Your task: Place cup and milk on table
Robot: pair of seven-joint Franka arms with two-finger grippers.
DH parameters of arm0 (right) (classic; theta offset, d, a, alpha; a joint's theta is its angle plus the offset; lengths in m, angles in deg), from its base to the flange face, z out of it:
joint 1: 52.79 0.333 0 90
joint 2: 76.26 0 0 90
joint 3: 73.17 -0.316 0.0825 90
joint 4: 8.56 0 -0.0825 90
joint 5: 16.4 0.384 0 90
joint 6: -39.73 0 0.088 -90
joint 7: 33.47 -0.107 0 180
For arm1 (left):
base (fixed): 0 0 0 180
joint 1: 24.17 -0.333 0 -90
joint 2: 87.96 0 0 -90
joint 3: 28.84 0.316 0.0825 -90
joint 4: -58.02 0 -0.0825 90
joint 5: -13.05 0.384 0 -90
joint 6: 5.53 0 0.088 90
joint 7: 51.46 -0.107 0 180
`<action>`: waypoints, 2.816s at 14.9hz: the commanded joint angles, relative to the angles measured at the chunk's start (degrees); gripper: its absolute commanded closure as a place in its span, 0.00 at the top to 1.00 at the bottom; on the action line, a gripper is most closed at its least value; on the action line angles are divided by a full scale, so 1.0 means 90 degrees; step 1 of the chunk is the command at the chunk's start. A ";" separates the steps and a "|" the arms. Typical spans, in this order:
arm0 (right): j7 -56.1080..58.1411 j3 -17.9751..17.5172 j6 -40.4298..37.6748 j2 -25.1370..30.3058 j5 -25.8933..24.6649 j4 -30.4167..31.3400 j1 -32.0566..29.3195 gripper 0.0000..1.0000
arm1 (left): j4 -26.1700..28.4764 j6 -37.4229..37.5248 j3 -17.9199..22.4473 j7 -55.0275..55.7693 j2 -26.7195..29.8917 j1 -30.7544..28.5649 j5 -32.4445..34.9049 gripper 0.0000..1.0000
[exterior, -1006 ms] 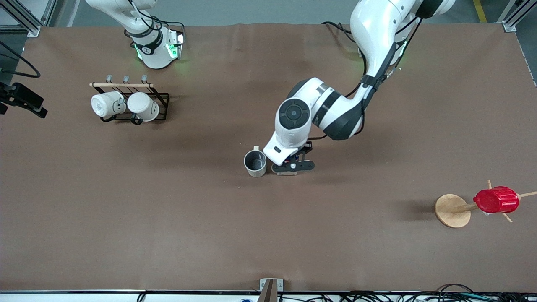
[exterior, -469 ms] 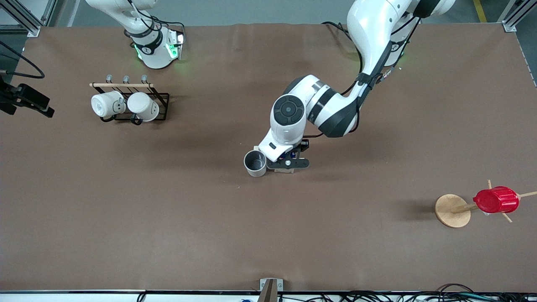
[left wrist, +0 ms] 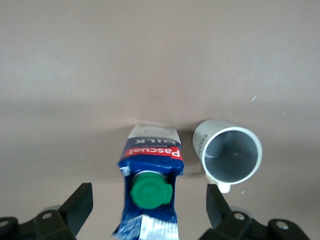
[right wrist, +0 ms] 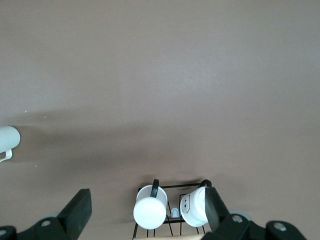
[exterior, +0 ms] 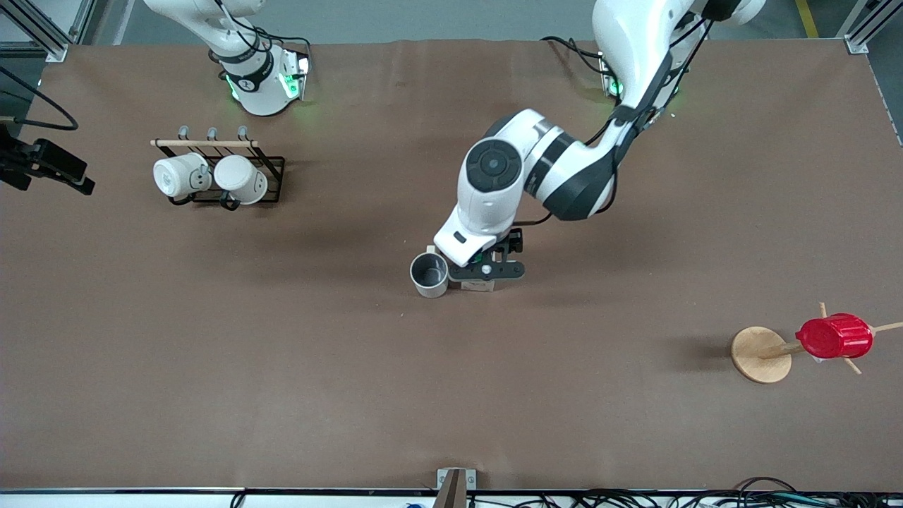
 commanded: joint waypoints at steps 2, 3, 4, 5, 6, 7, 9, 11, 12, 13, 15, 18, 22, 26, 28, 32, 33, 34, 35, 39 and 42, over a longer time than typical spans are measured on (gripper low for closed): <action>0.0041 -0.0013 -0.0110 -0.0038 0.0113 -0.0111 -0.0026 1.00 | 0.0504 0.0388 0.0003 0.0134 0.1034 -0.0475 0.0093 1.00; 0.0051 -0.0013 -0.0110 -0.0038 0.0113 -0.0111 -0.0026 1.00 | 0.0592 0.0593 0.0003 0.0095 0.1307 -0.0660 0.0093 1.00; 0.0051 -0.0013 -0.0110 -0.0038 0.0113 -0.0111 -0.0026 1.00 | 0.0632 0.0760 -0.0006 0.0066 0.1522 -0.0875 0.0093 1.00; 0.0070 -0.0013 -0.0110 -0.0038 0.0113 -0.0111 -0.0026 1.00 | 0.0632 0.0858 -0.0016 0.0056 0.1640 -0.1022 0.0093 1.00; 0.0080 -0.0013 -0.0110 -0.0038 0.0113 -0.0111 -0.0026 1.00 | 0.0632 0.0936 -0.0016 0.0007 0.1777 -0.1178 0.0093 1.00; 0.0080 -0.0013 -0.0110 -0.0038 0.0113 -0.0111 -0.0026 1.00 | 0.0632 0.1034 -0.0016 -0.0109 0.1894 -0.1325 0.0093 1.00; 0.0080 -0.0013 -0.0110 -0.0038 0.0113 -0.0111 -0.0026 1.00 | 0.0632 0.1239 -0.0026 -0.0461 0.2070 -0.1559 0.0074 1.00; 0.0080 -0.0013 -0.0110 -0.0038 0.0113 -0.0102 -0.0026 1.00 | 0.0632 0.1308 -0.0036 -0.0695 0.2197 -0.1823 0.0005 1.00; 0.0080 -0.0013 -0.0110 -0.0038 0.0113 -0.0102 -0.0026 1.00 | 0.0651 0.1318 -0.0045 -0.0822 0.2295 -0.1931 -0.0005 1.00; 0.0090 -0.0013 -0.0110 -0.0038 0.0113 -0.0102 -0.0026 1.00 | 0.0671 0.1385 -0.0045 -0.0939 0.2392 -0.2057 -0.0014 1.00; 0.0090 -0.0013 -0.0139 -0.0038 0.0113 -0.0102 -0.0026 1.00 | 0.0865 0.1445 -0.0065 -0.1397 0.2646 -0.2311 -0.0024 1.00; 0.0090 -0.0013 -0.0158 -0.0038 0.0113 -0.0102 -0.0026 1.00 | 0.1353 0.1406 -0.0065 -0.1916 0.3037 -0.2740 -0.0209 1.00; 0.0090 -0.0013 -0.0158 -0.0038 0.0113 -0.0102 -0.0026 1.00 | 0.1832 0.1396 -0.0065 -0.3057 0.3535 -0.3308 -0.0503 1.00; 0.0090 -0.0003 -0.0168 -0.0038 0.0113 -0.0102 -0.0026 1.00 | 0.2436 0.1406 -0.0045 -0.3449 0.4032 -0.3426 -0.0425 1.00; 0.0090 -0.0013 -0.0168 -0.0038 0.0113 -0.0102 -0.0026 1.00 | 0.3129 0.1202 -0.0026 -0.3683 0.4520 -0.3436 -0.0337 1.00; 0.0090 -0.0003 -0.0168 -0.0038 0.0113 -0.0102 -0.0026 1.00 | 0.3337 0.1005 -0.0016 -0.3811 0.4513 -0.3582 -0.0181 1.00; 0.0090 -0.0003 -0.0168 -0.0038 0.0113 -0.0102 -0.0026 1.00 | 0.3289 0.1034 -0.0026 -0.3947 0.4484 -0.3601 -0.0171 1.00; 0.0090 -0.0003 -0.0168 -0.0038 0.0113 -0.0102 -0.0026 1.00 | 0.3201 0.1044 -0.0026 -0.4132 0.4435 -0.3640 -0.0171 1.00; 0.0090 -0.0003 -0.0168 -0.0038 0.0113 -0.0102 -0.0026 1.00 | 0.2988 0.1064 -0.0026 -0.4260 0.4280 -0.3747 -0.0171 1.00; 0.0090 -0.0003 -0.0168 -0.0038 0.0113 -0.0102 -0.0026 1.00 | 0.2800 0.1220 -0.0016 -0.4319 0.4151 -0.3807 -0.0239 1.00; 0.0090 -0.0003 -0.0168 -0.0038 0.0113 -0.0102 -0.0026 1.00 | 0.2752 0.1211 0.0013 -0.4320 0.4122 -0.3826 -0.0268 1.00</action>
